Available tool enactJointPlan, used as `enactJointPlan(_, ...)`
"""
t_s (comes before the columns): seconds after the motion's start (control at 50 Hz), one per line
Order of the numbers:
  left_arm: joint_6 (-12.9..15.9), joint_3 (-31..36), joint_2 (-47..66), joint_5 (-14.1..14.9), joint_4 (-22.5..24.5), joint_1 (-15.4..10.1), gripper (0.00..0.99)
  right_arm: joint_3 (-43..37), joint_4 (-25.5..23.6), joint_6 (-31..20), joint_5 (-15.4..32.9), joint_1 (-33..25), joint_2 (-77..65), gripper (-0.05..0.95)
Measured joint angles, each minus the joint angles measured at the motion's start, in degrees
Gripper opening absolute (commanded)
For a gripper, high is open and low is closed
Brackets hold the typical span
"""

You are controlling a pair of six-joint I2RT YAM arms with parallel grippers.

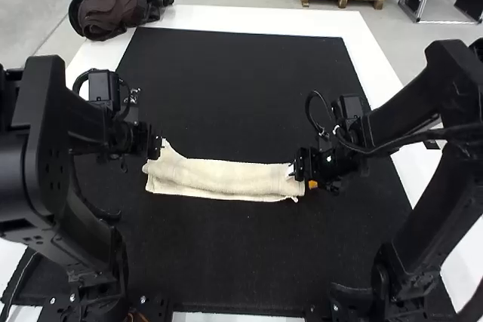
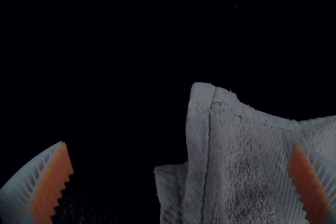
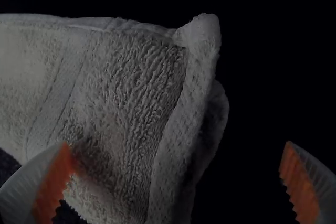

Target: Fold the towel.

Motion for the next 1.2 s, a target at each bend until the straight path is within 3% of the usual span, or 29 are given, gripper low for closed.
enactJointPlan(0.26,0.00,0.00,0.00,-0.26,0.00,-0.02,0.959,2.03,0.31,0.76,-0.46,2.75,0.66,0.90)
enactJointPlan(0.74,0.00,0.00,0.00,-0.46,-0.02,0.00,0.959,2.34,0.63,1.18,-0.44,2.75,2.60,0.89)
enactJointPlan(0.78,0.00,0.00,0.00,-0.46,-0.02,0.00,0.959,2.38,0.68,1.18,-0.46,2.75,2.60,0.85)
enactJointPlan(0.86,0.00,0.00,0.00,-0.46,-0.02,0.00,0.959,2.38,0.70,1.20,-0.46,2.75,2.60,0.63)
enactJointPlan(0.98,0.00,0.00,0.00,-0.46,-0.02,-0.02,0.959,2.38,0.85,1.20,-1.27,2.86,3.32,-0.03)
enactJointPlan(1.2,-0.20,0.00,0.02,-0.70,0.15,-0.02,0.961,2.36,0.90,1.64,-3.02,2.86,3.82,-0.03)
